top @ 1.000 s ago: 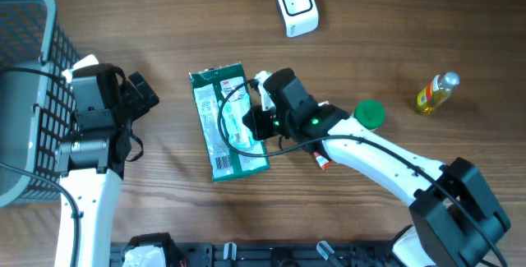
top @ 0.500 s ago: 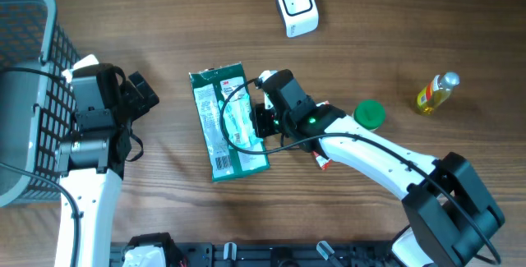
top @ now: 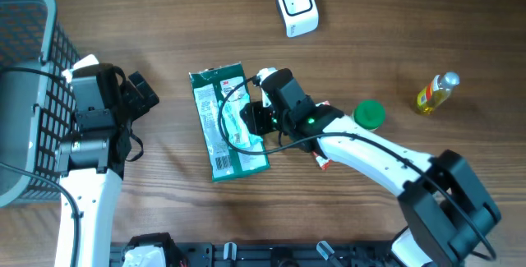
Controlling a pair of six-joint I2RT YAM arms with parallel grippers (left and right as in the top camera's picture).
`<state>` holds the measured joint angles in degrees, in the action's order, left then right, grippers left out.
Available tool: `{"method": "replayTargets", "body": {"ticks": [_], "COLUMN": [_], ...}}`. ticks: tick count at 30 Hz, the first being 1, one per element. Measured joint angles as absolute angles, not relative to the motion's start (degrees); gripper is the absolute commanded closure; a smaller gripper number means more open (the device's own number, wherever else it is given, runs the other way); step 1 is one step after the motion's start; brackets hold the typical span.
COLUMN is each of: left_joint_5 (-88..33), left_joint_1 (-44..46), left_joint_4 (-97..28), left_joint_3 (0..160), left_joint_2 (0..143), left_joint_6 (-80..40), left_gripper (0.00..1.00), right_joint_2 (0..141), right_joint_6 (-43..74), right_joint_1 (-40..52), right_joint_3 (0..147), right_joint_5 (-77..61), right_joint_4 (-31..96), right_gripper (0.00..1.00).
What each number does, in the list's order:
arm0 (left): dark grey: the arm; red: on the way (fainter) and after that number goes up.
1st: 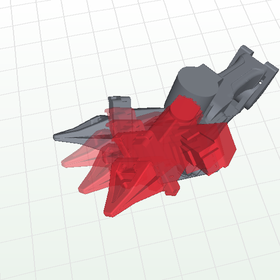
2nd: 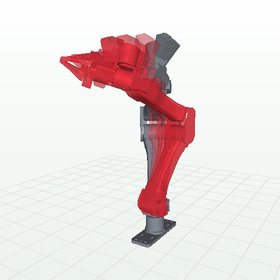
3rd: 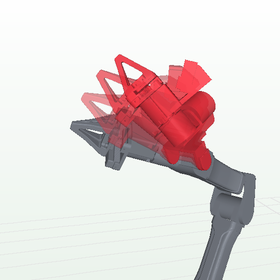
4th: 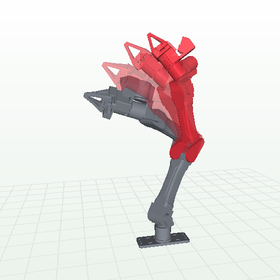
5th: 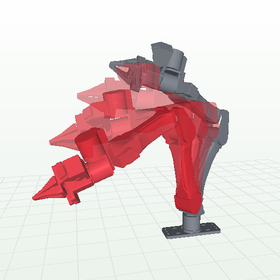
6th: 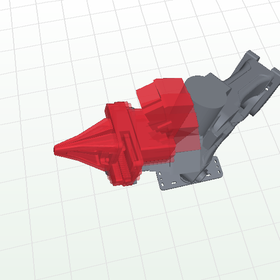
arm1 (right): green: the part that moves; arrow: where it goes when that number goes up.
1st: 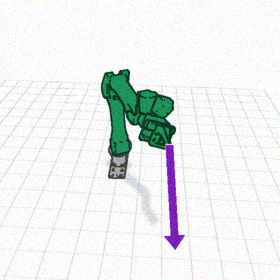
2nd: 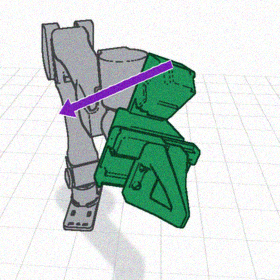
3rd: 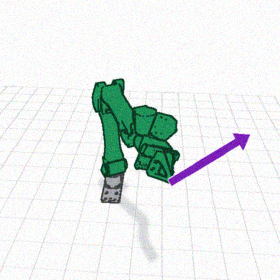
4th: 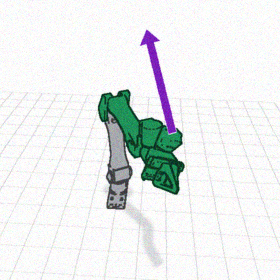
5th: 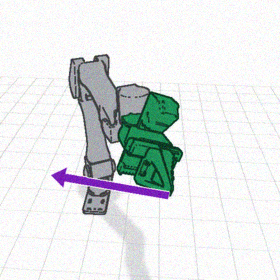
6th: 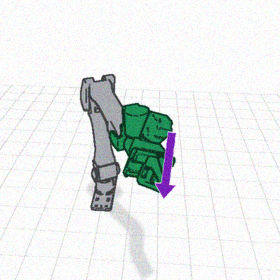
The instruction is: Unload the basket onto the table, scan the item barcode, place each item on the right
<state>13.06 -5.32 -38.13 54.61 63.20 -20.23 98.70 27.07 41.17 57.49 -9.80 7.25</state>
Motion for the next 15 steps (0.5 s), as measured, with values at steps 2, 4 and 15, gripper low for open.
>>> {"method": "replayTargets", "body": {"ticks": [2, 4, 15], "left_joint_5": [13.1, 13.1, 13.1], "left_joint_1": [-5.3, -5.3, -5.3], "left_joint_4": [-38.1, -38.1, -38.1], "left_joint_3": [54.6, 54.6, 54.6], "left_joint_2": [63.2, 63.2, 63.2], "left_joint_6": [-20.2, -20.2, -20.2], "left_gripper": [0.0, 0.0, 0.0], "right_joint_2": [101.5, 105.2, 106.1], "right_joint_6": [27.1, 27.2, 46.4], "right_joint_1": [41.2, 41.2, 44.6], "right_joint_3": [57.5, 57.4, 57.0], "right_joint_5": [-9.7, -9.3, -29.4], "right_joint_4": [6.7, 6.8, 2.8], "right_gripper": [0.46, 0.47, 0.38]}}
